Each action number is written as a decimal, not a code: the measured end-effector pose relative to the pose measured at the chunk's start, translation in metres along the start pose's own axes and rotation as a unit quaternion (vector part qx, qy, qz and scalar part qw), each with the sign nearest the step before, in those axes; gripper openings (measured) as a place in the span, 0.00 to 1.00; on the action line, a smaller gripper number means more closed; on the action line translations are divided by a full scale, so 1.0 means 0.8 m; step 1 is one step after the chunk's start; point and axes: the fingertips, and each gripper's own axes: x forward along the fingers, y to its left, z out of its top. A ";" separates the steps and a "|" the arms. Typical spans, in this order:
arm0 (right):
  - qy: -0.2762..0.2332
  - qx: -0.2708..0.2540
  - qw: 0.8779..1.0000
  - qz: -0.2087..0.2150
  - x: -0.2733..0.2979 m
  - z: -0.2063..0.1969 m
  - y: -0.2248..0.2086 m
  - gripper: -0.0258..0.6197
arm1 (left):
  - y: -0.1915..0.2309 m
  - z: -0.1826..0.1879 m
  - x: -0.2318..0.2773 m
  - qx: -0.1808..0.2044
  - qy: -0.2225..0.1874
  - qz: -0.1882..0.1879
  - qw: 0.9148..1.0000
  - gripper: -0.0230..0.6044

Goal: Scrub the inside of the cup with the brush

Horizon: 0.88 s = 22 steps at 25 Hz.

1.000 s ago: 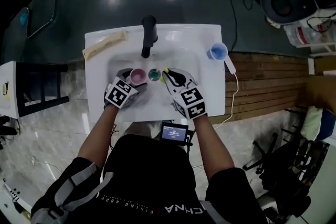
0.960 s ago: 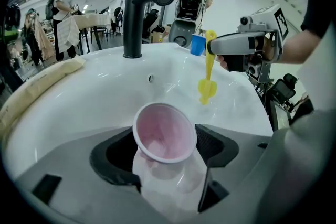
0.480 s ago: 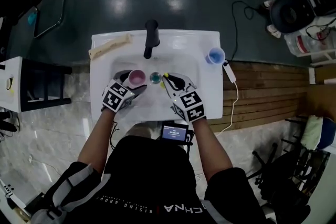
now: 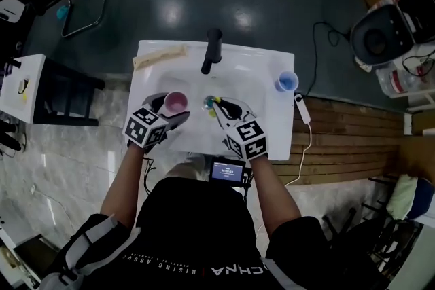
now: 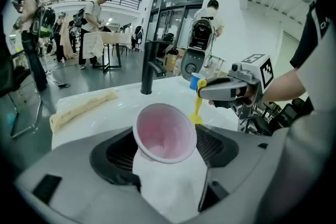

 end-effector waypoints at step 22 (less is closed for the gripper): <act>0.031 -0.028 0.997 0.070 0.047 -0.003 0.064 0.10 | 0.051 -0.112 -0.134 -0.123 -0.014 0.102 0.987 0.59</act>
